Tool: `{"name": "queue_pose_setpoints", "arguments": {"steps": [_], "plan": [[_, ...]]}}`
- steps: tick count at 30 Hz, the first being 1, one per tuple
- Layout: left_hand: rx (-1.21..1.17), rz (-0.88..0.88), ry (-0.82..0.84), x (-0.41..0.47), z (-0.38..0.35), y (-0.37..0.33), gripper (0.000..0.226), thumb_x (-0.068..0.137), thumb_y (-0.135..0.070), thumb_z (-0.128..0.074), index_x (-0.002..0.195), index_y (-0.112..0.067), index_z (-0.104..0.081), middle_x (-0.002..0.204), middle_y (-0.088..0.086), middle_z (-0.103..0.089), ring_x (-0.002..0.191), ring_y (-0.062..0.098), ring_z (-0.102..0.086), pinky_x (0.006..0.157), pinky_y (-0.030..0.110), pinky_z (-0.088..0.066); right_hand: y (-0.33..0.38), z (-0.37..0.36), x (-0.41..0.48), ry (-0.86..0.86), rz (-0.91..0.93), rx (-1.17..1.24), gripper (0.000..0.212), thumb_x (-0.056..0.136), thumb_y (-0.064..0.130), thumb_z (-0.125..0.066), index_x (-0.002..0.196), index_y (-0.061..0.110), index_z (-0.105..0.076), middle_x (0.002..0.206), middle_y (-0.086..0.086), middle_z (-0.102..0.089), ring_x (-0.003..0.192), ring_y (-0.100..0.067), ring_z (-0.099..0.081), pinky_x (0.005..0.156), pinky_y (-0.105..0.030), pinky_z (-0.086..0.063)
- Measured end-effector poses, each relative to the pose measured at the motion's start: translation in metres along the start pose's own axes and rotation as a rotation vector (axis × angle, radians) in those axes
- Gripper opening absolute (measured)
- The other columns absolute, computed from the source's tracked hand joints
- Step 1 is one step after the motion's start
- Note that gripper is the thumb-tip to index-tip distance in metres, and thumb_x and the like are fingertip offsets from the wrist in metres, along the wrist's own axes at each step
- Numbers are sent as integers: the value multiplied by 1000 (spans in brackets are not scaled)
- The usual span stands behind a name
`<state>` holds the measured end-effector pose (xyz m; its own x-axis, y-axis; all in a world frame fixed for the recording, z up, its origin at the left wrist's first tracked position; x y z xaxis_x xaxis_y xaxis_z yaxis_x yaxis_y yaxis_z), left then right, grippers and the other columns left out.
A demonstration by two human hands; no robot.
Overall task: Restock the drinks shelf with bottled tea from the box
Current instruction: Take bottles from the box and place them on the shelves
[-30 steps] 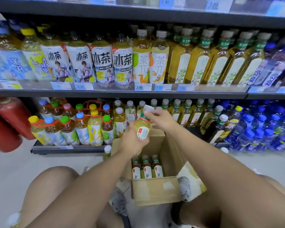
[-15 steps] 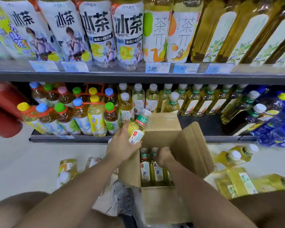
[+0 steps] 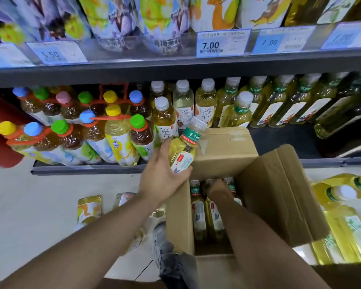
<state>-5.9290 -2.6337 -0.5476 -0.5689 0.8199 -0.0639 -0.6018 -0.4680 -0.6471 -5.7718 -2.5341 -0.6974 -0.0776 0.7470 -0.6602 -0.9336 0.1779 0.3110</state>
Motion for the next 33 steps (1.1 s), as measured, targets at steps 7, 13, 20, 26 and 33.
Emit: {"name": "queue_pose_setpoints", "arguments": {"steps": [7,13,20,26,33], "plan": [[6,3,-3,-10,10,-16,91,74,-54,-76,146,-40,-21,135,-2,-50,116,21,-53,87,45,-54,0,27,-34,-19,106,50,29,84,41,-69,98,15,-67,98,-8,-70,89,-27,-64,84,-38,-56],[-18,-45,-29,-53,34,-61,94,70,-54,-76,146,-39,-22,130,1,-55,114,24,-57,89,47,-53,15,91,-109,-157,316,57,37,82,41,-71,109,16,-69,108,-8,-71,100,-29,-66,79,-32,-51],[-166,-145,-91,-105,94,-141,86,60,-66,-72,133,-40,-33,113,-4,-63,96,22,-63,77,46,-56,24,187,-225,-374,596,168,29,89,32,-66,105,9,-63,104,-11,-69,98,-32,-65,70,-33,-46],[-87,-255,-223,-123,185,-233,90,62,-66,-71,134,-29,-32,104,2,-64,101,25,-56,77,42,-55,49,298,-327,-599,741,307,43,81,47,-70,107,13,-61,97,-4,-69,92,-24,-64,70,-36,-53],[-203,-403,-384,-114,289,-330,80,68,-50,-82,130,-30,-36,98,-4,-63,87,15,-58,69,33,-51,109,425,-442,-804,1017,429,33,83,40,-73,105,17,-63,90,5,-67,83,-14,-62,66,-29,-46]]}}
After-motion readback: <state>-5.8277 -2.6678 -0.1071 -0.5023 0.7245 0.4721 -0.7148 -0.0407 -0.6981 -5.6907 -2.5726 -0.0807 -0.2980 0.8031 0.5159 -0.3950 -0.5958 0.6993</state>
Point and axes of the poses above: each hand's wrist, its own x-axis towards the middle knuckle, its own z-axis out of the back of the hand, y = z × x, the point moved 2 cm from there along x, towards the middle knuckle
